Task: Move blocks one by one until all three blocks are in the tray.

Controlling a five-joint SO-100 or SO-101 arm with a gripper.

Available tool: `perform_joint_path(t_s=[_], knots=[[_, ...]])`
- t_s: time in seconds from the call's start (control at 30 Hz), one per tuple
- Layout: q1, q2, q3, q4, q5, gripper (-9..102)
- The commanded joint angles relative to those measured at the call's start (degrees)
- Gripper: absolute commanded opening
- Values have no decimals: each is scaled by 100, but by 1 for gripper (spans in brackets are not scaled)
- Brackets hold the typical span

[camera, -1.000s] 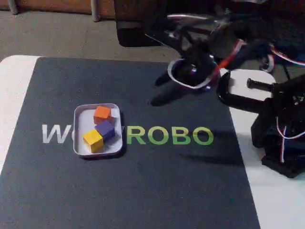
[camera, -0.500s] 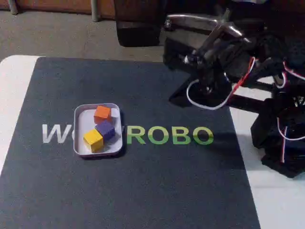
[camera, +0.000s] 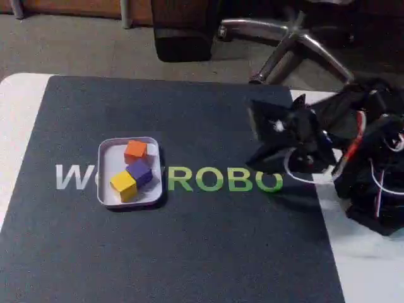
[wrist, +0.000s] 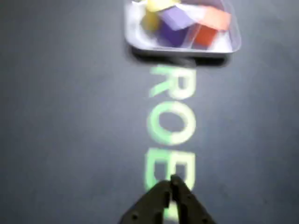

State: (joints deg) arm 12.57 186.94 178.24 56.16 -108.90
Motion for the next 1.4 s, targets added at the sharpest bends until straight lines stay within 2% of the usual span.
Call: perform_joint_path(t_s=[0.0, 0.13, 0.4, 0.57, 0.7, 1.37], knots=[[-88, 264, 79, 387, -132, -8], [-176, 264, 290, 492, -158, -8], [-439, 264, 343, 1468, 18, -8], [-404, 264, 343, 1687, 264, -8], [-413, 264, 343, 1758, 527, -8], [-439, 264, 343, 1793, 510, -5]])
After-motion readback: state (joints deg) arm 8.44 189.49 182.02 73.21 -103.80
